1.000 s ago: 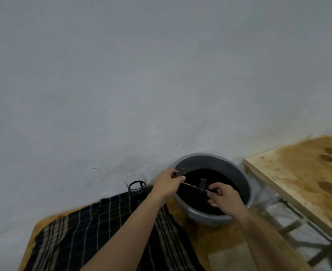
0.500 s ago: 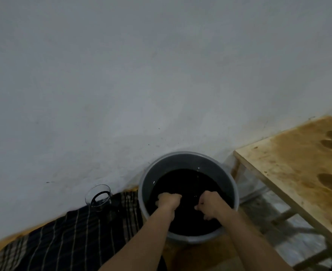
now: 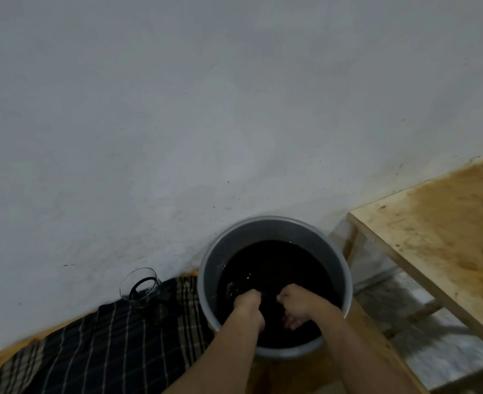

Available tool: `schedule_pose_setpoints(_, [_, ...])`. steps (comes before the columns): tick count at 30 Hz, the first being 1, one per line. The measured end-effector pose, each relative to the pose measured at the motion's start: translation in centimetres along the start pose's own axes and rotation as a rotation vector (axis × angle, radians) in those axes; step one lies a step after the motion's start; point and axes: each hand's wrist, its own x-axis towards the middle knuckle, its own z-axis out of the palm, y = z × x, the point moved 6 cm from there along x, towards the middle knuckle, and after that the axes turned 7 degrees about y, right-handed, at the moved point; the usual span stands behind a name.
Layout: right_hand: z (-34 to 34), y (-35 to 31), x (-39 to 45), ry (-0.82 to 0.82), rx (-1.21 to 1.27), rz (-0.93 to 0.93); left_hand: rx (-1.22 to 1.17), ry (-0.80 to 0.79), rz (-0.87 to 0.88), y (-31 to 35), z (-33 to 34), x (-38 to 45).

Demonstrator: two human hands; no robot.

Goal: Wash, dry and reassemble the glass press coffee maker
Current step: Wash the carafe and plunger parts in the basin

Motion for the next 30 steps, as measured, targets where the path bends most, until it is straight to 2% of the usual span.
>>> schedule_pose_setpoints(4, [-0.1, -0.7, -0.4, 0.047, -0.245, -0.128, 0.126, 0.065, -0.04, -1.2, 0.5, 5.5])
schedule_pose_setpoints(6, [-0.2, -1.0, -0.8, 0.082, -0.28, -0.156, 0.17, 0.062, -0.032, -0.9, 0.5, 4.3])
schedule_pose_setpoints(8, [0.0, -1.0, -1.1, 0.03, -0.263, -0.161, 0.16, 0.008, -0.007, 0.0, 0.3, 0.8])
schedule_pose_setpoints(10, [0.3, -1.0, -1.4, -0.066, -0.13, -0.146, 0.112, -0.034, 0.02, 0.7, 0.3, 0.4])
schedule_pose_setpoints(13, [-0.2, -1.1, -1.8, -0.112, 0.285, -0.036, 0.026, -0.092, 0.009, 1.3, 0.7, 0.3])
schedule_pose_setpoints(16, [-1.6, -1.5, -1.6, 0.022, 0.595, 0.045, -0.107, -0.156, -0.075, 1.1, 1.3, 0.8])
schedule_pose_setpoints(19, [-2.4, -1.8, -1.5, 0.155, 0.642, 0.073, -0.163, -0.256, -0.116, 0.8, 2.0, 0.7])
schedule_pose_setpoints(21, [-3.0, -1.4, -0.9, 0.292, 0.58, 0.075, -0.141, -0.257, -0.107, 0.8, 2.2, 0.9])
schedule_pose_setpoints(23, [-4.2, -1.2, -0.4, 0.493, 0.352, 0.023, -0.146, -0.234, -0.103, 0.8, 2.3, 1.2])
schedule_pose_setpoints(25, [-5.1, -1.7, -0.5, 0.648, 0.175, -0.106, -0.154, -0.206, -0.123, 0.8, 2.1, 0.9])
schedule_pose_setpoints(28, [-4.5, -4.0, -1.1, 0.626, 0.055, -0.391, -0.204, -0.144, -0.194, 0.7, 1.3, 0.7])
schedule_pose_setpoints(30, [-3.8, -4.1, -1.0, 0.545, 0.011, -0.41, -0.24, -0.109, -0.221, 0.7, 1.0, 1.2])
